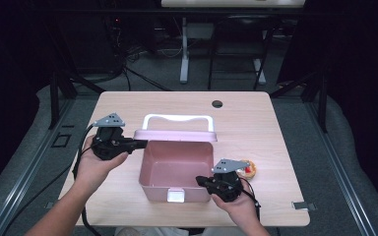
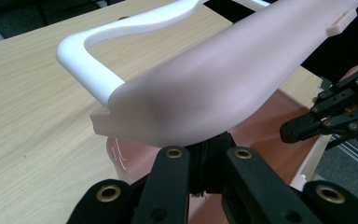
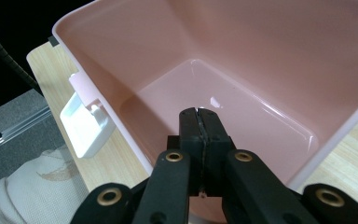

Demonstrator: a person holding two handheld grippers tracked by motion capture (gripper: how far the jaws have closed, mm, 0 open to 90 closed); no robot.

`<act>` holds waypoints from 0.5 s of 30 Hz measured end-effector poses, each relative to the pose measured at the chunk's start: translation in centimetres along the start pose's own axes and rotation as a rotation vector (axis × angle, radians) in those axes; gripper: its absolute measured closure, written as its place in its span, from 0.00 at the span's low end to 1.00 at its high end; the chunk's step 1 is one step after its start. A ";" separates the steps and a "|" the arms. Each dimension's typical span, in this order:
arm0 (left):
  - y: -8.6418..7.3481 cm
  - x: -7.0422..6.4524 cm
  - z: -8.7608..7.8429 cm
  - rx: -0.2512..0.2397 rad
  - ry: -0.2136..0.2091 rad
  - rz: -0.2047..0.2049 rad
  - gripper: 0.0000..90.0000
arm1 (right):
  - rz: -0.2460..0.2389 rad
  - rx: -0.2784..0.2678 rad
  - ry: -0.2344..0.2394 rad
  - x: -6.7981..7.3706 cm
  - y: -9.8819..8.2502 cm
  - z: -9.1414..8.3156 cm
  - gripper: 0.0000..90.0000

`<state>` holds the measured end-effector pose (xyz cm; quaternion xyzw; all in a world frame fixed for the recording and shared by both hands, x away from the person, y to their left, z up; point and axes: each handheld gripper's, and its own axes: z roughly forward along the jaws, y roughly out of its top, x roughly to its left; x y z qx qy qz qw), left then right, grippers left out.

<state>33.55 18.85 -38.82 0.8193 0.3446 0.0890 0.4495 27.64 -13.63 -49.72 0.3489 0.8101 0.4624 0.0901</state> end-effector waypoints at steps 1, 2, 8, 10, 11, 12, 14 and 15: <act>0.0 0.0 0.0 0.000 0.001 0.000 1.00 | 0.004 -0.002 -0.001 0.0 0.0 0.1 1.00; 0.1 0.0 0.0 0.000 0.002 0.001 1.00 | 0.006 -0.003 -0.001 0.0 0.0 0.1 1.00; 0.3 0.2 0.0 0.003 0.001 -0.003 1.00 | 0.010 -0.004 -0.002 -0.1 0.0 0.2 0.98; 0.4 0.2 0.0 0.002 0.002 -0.003 1.00 | 0.008 -0.004 -0.008 -0.1 0.1 0.3 0.98; 0.4 0.2 0.0 0.004 0.001 -0.003 1.00 | 0.008 -0.004 -0.009 -0.1 0.1 0.4 0.98; 0.5 0.2 0.0 0.004 0.002 -0.002 1.00 | 0.007 -0.003 -0.011 -0.1 0.1 0.4 0.98; 0.5 0.3 0.0 0.006 0.002 -0.003 1.00 | 0.006 -0.002 -0.012 -0.1 0.1 0.5 0.99; 0.6 0.3 0.0 0.005 0.003 -0.003 1.00 | 0.006 -0.002 -0.011 -0.1 0.1 0.5 0.99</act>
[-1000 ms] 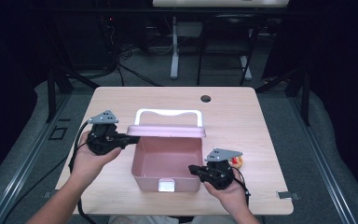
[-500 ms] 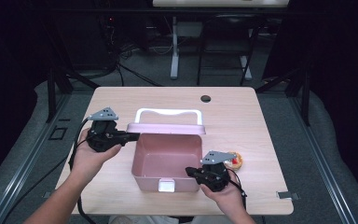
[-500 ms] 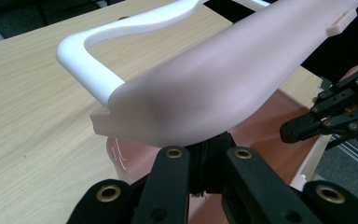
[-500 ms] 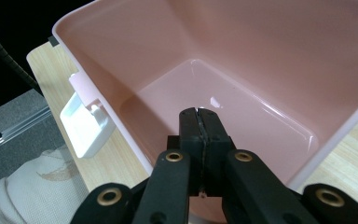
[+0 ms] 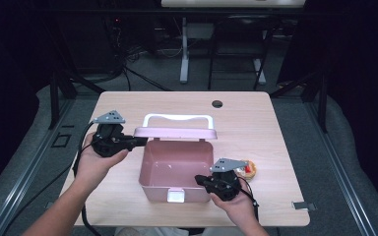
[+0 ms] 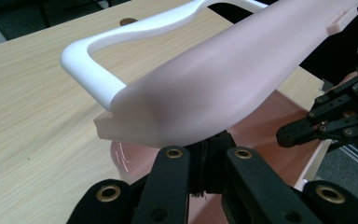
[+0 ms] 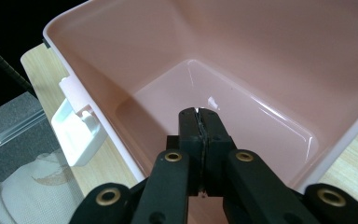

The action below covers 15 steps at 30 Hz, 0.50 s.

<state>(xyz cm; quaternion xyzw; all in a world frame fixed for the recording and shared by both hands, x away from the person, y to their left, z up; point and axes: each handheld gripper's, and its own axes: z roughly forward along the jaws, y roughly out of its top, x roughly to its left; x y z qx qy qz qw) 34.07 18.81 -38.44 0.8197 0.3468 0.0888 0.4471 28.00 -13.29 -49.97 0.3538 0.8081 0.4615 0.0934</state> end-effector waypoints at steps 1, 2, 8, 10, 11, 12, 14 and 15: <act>0.0 0.0 0.0 -0.001 0.001 -0.002 1.00 | -0.001 0.000 0.000 0.0 0.0 0.0 1.00; 0.1 0.1 0.0 -0.001 0.000 -0.003 1.00 | -0.001 -0.001 0.000 0.0 0.0 0.1 1.00; 0.4 0.2 0.0 0.002 0.001 -0.004 1.00 | 0.000 0.004 0.000 0.0 0.0 0.4 1.00; 0.4 0.2 0.0 0.003 -0.001 -0.004 1.00 | 0.004 0.009 0.001 0.0 0.1 0.4 1.00; 0.4 0.2 0.0 0.001 -0.002 -0.007 1.00 | 0.004 0.009 0.001 0.0 0.1 0.4 1.00; 0.5 0.3 0.1 -0.002 -0.002 -0.007 1.00 | 0.003 0.011 0.002 0.0 0.1 0.4 1.00; 0.5 0.3 0.1 0.002 -0.003 -0.009 1.00 | 0.002 0.016 -0.001 0.0 0.1 0.6 1.00; 0.6 0.3 0.1 0.004 -0.004 -0.007 1.00 | 0.002 0.016 -0.001 0.0 0.1 0.6 1.00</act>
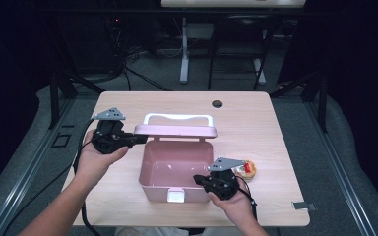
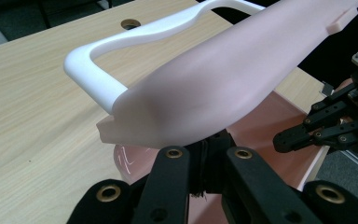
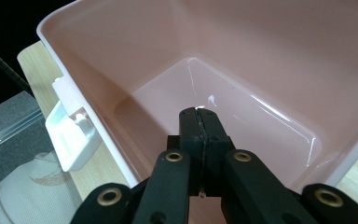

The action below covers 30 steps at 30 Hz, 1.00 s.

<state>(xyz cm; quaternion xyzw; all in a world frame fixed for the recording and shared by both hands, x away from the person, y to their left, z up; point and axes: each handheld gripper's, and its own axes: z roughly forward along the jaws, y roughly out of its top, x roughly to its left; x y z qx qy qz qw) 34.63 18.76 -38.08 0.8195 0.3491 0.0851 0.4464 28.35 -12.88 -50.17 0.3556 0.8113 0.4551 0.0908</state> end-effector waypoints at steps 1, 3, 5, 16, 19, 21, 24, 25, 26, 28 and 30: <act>0.1 0.0 0.0 0.000 0.004 0.006 1.00 | 0.000 0.002 -0.001 0.0 0.0 0.0 1.00; 0.2 0.0 0.0 0.000 0.004 0.002 1.00 | -0.003 0.003 -0.002 0.0 0.0 0.0 1.00; 0.3 0.0 0.1 -0.001 0.003 -0.004 1.00 | -0.003 0.004 -0.002 0.0 0.0 0.0 1.00; 0.6 0.4 0.1 0.000 0.011 -0.003 1.00 | -0.021 0.009 -0.019 0.1 0.0 0.1 1.00; 0.6 0.5 0.2 0.000 0.016 -0.005 1.00 | -0.022 0.006 -0.023 0.1 0.0 0.1 1.00; 0.7 0.6 0.3 -0.004 0.015 -0.014 1.00 | -0.024 0.003 -0.027 0.2 0.0 0.1 1.00; 0.8 0.8 0.4 -0.004 0.016 -0.015 1.00 | -0.025 0.004 -0.030 0.2 -0.1 0.1 1.00; 0.8 0.9 0.5 -0.006 0.017 -0.017 1.00 | -0.027 0.005 -0.030 0.2 0.0 0.1 1.00; 0.8 0.9 0.5 -0.004 0.017 -0.015 1.00 | -0.027 0.004 -0.030 0.2 0.0 0.1 1.00; 0.9 1.0 0.6 -0.004 0.018 -0.020 1.00 | -0.027 0.005 -0.030 0.2 0.0 0.1 1.00; 1.0 1.1 0.7 -0.003 0.021 -0.025 1.00 | -0.027 0.005 -0.030 0.2 -0.1 0.1 1.00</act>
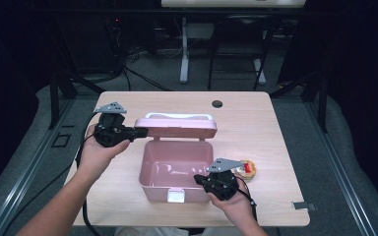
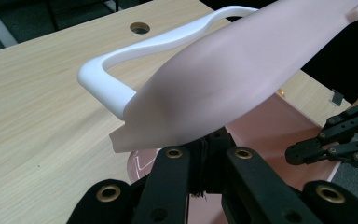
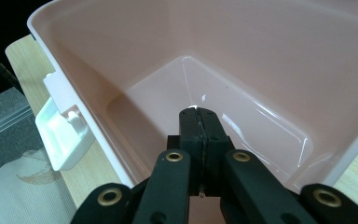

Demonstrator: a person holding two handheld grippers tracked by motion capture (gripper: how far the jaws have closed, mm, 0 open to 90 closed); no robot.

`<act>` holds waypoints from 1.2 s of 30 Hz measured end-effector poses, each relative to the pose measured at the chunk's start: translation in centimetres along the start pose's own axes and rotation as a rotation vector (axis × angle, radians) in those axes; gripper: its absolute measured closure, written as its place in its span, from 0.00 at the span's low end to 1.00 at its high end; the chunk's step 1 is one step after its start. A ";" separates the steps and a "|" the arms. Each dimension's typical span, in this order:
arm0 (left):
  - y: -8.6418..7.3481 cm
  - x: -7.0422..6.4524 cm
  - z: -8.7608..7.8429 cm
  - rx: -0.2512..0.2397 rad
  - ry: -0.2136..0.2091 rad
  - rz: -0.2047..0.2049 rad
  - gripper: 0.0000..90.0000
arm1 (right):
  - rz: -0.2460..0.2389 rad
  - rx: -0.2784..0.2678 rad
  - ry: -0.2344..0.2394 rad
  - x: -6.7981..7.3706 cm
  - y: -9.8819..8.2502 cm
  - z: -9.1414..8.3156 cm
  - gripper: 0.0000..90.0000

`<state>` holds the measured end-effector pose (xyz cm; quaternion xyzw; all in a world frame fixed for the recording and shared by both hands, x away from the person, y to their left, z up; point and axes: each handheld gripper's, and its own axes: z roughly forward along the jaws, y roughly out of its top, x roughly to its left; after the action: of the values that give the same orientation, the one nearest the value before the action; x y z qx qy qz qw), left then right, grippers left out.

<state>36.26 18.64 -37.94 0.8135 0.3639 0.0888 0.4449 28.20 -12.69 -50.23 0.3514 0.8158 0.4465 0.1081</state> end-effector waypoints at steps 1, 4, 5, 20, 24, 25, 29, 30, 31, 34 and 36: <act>0.0 0.1 0.1 -0.001 0.001 0.003 1.00 | 0.000 0.000 0.000 0.0 0.0 0.0 1.00; 0.2 0.3 0.3 -0.001 0.006 0.001 1.00 | 0.002 -0.001 -0.001 0.0 0.0 0.0 1.00; 0.2 0.3 0.3 0.001 0.005 -0.003 1.00 | 0.001 -0.001 -0.001 0.0 0.0 0.0 1.00; 0.6 1.2 1.2 -0.008 0.028 -0.026 1.00 | 0.003 -0.006 -0.004 0.0 0.0 0.0 1.00; 0.6 1.5 1.3 -0.009 0.033 -0.032 1.00 | 0.002 -0.006 -0.004 0.0 0.0 0.0 1.00; 0.6 1.6 1.4 -0.013 0.036 -0.038 1.00 | 0.002 -0.006 -0.004 0.0 0.0 0.0 1.00; 0.7 1.9 1.5 -0.019 0.044 -0.047 1.00 | 0.002 -0.006 -0.005 0.0 -0.1 0.0 1.00; 0.7 1.9 1.5 -0.019 0.044 -0.047 1.00 | 0.003 -0.007 -0.004 0.0 -0.1 0.0 1.00; 0.7 2.0 1.5 -0.016 0.048 -0.048 1.00 | 0.002 -0.007 -0.004 0.0 -0.1 0.0 1.00; 0.6 2.2 1.6 -0.016 0.052 -0.052 1.00 | 0.002 -0.007 -0.004 0.0 -0.1 0.0 1.00; 0.7 2.3 1.7 -0.014 0.056 -0.057 1.00 | 0.001 -0.007 -0.004 0.0 -0.1 0.0 1.00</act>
<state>39.03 18.84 -38.81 0.7969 0.3985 0.1014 0.4426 28.15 -12.69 -50.27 0.3526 0.8136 0.4488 0.1109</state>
